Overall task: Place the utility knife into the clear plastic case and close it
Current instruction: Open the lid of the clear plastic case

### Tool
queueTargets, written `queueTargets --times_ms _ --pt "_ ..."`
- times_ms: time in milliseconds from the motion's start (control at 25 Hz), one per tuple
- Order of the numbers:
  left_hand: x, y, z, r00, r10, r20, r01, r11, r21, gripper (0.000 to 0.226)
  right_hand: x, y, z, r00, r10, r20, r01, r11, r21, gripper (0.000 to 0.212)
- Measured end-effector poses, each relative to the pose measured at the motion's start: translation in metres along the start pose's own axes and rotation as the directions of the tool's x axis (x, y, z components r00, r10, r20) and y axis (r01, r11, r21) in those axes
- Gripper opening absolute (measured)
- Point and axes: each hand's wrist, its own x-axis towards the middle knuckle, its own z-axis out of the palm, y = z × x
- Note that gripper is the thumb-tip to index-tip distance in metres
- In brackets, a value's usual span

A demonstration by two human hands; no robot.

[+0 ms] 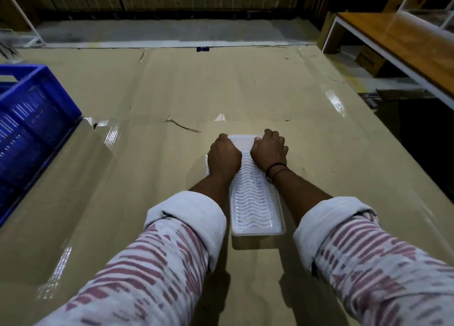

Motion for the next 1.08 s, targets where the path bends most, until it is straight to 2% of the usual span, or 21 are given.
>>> queueTargets --times_ms 200,760,920,1000,1080 --pt "0.002 -0.001 0.004 0.999 0.006 -0.037 -0.005 1.000 0.020 0.033 0.003 0.002 0.002 0.993 0.119 0.025 -0.121 0.991 0.056 0.048" --pt "0.006 -0.005 0.005 0.999 0.008 -0.047 -0.009 1.000 -0.016 0.035 0.006 0.002 0.005 0.997 0.082 -0.008 -0.081 0.993 0.082 0.044" --pt "0.000 0.000 0.004 0.995 0.032 -0.089 -0.021 0.993 0.120 0.035 -0.001 0.000 0.004 0.993 0.066 -0.099 -0.060 0.996 0.059 0.045" --pt "-0.004 0.004 0.005 0.992 0.029 -0.120 -0.001 0.974 0.228 0.036 -0.004 -0.002 0.005 0.988 0.093 -0.123 -0.086 0.994 0.064 0.044" --pt "-0.004 0.006 0.005 0.993 0.004 -0.121 0.028 0.966 0.258 0.036 -0.004 -0.003 0.005 0.985 0.121 -0.124 -0.114 0.991 0.064 0.044"
